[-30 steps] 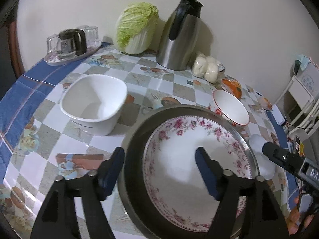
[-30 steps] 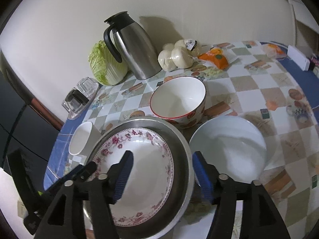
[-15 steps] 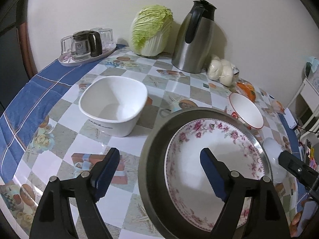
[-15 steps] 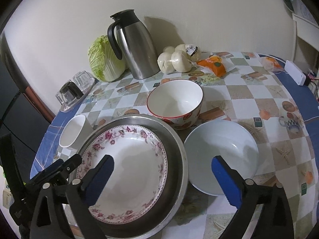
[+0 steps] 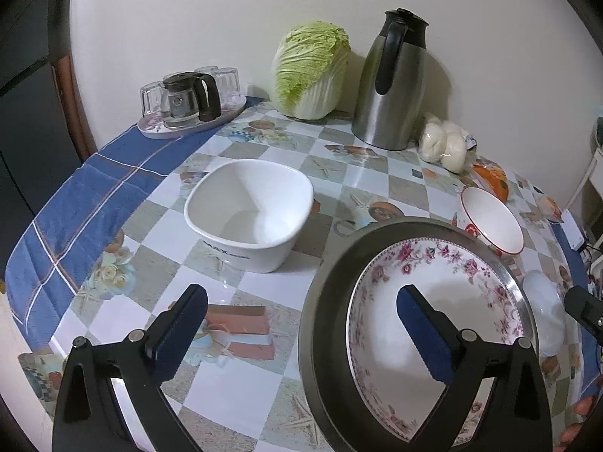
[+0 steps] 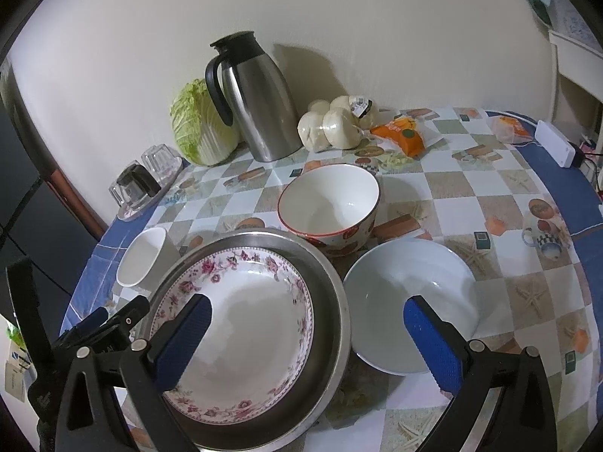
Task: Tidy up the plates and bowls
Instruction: 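Move both grippers to the rim of the red-rimmed white bowl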
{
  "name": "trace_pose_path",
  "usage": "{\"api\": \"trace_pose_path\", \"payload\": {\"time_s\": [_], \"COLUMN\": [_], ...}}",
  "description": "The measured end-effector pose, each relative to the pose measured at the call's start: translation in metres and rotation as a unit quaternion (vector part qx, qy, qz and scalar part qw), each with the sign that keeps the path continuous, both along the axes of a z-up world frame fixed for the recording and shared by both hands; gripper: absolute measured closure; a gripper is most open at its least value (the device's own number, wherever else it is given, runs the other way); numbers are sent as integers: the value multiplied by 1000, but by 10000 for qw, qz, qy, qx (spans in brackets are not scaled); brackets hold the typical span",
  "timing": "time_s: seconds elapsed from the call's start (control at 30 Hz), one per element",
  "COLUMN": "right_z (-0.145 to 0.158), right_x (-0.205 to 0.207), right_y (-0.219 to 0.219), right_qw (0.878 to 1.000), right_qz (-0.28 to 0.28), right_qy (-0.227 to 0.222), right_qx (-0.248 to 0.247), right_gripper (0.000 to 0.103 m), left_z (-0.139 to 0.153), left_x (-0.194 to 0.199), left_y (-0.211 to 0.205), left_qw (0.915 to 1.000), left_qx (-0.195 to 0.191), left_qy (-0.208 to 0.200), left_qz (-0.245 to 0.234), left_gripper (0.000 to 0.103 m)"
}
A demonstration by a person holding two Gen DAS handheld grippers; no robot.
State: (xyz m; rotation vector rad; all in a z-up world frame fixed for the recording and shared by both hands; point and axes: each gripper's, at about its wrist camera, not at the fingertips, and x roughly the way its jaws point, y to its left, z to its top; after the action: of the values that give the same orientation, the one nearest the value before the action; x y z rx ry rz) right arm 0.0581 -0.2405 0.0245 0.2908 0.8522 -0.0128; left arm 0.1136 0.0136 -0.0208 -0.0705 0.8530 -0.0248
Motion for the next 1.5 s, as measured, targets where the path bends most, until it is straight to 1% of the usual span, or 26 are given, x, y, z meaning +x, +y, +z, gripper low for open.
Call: {"api": "trace_pose_path", "payload": {"time_s": [0.13, 0.33, 0.43, 0.53, 0.67, 0.83, 0.97, 1.03, 1.17, 1.27, 1.37, 1.5], "right_z": [1, -3, -7, -10, -12, -17, -19, -21, -21, -19, -16, -8], "right_x": [0, 3, 4, 5, 8, 13, 18, 21, 24, 24, 24, 28], "right_y": [-4, -11, -16, -21, -25, -26, -27, -26, -26, -32, -41, -51], "right_qw": [9999, 9997, 9994, 9990, 9988, 9988, 9987, 9987, 9987, 9984, 9975, 9969], "right_qz": [-96, -195, -279, -349, -375, -360, -336, -312, -301, -415, -641, -749], "right_qy": [-15, 92, 149, 194, 207, 297, 329, 368, 411, 365, 295, 207], "right_qx": [54, 102, 127, 179, 226, 169, 181, 137, 60, 85, 78, 100], "right_gripper": [0, 0, 0, 0, 0, 0, 0, 0, 0, 0, 0, 0], "left_z": [4, 14, 18, 21, 27, 34, 36, 35, 36, 36, 35, 37], "left_x": [3, 12, 17, 26, 36, 49, 59, 64, 72, 78, 84, 95], "left_y": [-6, -17, -22, -28, -36, -48, -53, -56, -59, -59, -61, -66], "left_qw": [9999, 9998, 9999, 9998, 9999, 9999, 9996, 9995, 9996, 9993, 9985, 9965], "left_qx": [129, 157, 107, 70, -71, -61, -250, -286, -212, -258, -299, -336], "left_qy": [85, 138, 115, 183, 111, 89, 93, 143, 163, 228, 348, 525], "left_qz": [-43, -15, 11, 30, 96, 14, 34, -24, -76, -125, -291, -558], "left_gripper": [2, 2, 2, 2, 2, 2, 2, 2, 2, 2, 2, 2]}}
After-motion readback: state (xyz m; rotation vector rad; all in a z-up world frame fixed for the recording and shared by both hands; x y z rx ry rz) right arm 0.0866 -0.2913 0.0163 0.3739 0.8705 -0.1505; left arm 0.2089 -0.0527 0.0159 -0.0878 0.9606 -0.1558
